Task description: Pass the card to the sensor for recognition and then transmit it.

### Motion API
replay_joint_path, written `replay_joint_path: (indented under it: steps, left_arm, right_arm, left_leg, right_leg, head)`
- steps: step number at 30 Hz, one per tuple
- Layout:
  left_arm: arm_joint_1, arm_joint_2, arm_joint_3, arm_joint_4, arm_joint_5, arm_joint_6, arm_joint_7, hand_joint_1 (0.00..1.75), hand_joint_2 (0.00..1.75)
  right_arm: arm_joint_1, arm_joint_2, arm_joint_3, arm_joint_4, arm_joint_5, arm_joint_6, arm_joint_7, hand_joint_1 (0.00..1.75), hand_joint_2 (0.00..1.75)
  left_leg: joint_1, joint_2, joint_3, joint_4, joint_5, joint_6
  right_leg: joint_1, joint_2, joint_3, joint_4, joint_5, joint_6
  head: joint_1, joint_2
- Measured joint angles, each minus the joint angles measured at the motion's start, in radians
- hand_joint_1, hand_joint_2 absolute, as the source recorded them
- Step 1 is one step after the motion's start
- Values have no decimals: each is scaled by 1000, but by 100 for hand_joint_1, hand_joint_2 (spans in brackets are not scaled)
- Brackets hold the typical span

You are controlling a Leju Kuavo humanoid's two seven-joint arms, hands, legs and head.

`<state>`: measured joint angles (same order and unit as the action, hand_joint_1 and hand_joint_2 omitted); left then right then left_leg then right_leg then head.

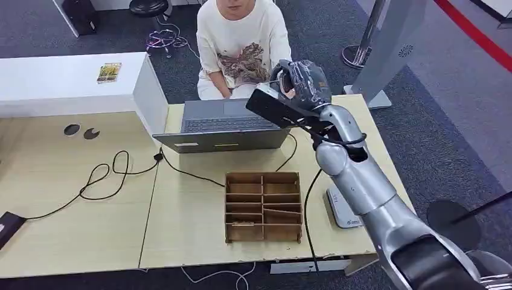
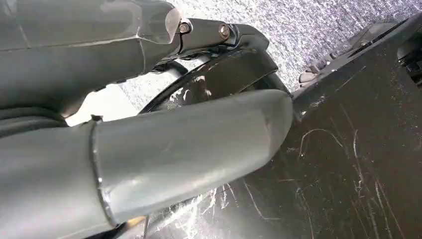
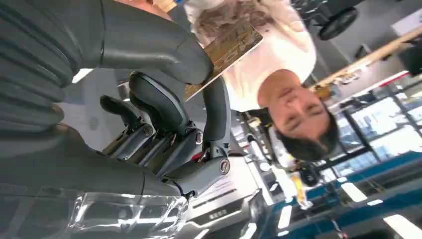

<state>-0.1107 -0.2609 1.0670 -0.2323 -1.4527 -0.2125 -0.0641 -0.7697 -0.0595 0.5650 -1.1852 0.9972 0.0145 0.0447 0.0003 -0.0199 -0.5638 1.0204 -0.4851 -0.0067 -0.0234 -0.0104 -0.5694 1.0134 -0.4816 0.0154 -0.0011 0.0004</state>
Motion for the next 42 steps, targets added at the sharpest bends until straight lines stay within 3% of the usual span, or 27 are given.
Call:
replay_joint_path:
  steps: [9, 19, 27, 42]
  left_arm:
    - [-1, 2, -19, 0, -8, -5, 2, 0, 0]
    - [-3, 3, -21, 0, -8, -11, 11, 0, 0]
    - [-4, 4, -35, 0, -8, -11, 16, 0, 0]
    - [-4, 4, -36, 0, -8, -11, 17, 0, 0]
  right_arm:
    - [-81, 20, -43, 184, 91, 8, 25, 175, 175]
    - [-143, 29, -137, 344, 104, 15, 18, 175, 175]
    - [-144, 35, -193, 402, 105, 11, 18, 175, 175]
    - [-144, 41, -202, 437, 110, 10, 18, 175, 175]
  left_leg:
    - [0, 0, 0, 0, 0, 0]
    - [0, -1, 0, 0, 0, 0]
    - [0, 0, 0, 0, 0, 0]
    - [0, 0, 0, 0, 0, 0]
  right_leg:
    - [0, 0, 0, 0, 0, 0]
    - [0, 0, 0, 0, 1, 0]
    - [0, 0, 0, 0, 1, 0]
    - [0, 0, 0, 0, 1, 0]
  head:
    - [0, 0]
    - [0, 0]
    - [0, 0]
    - [0, 0]
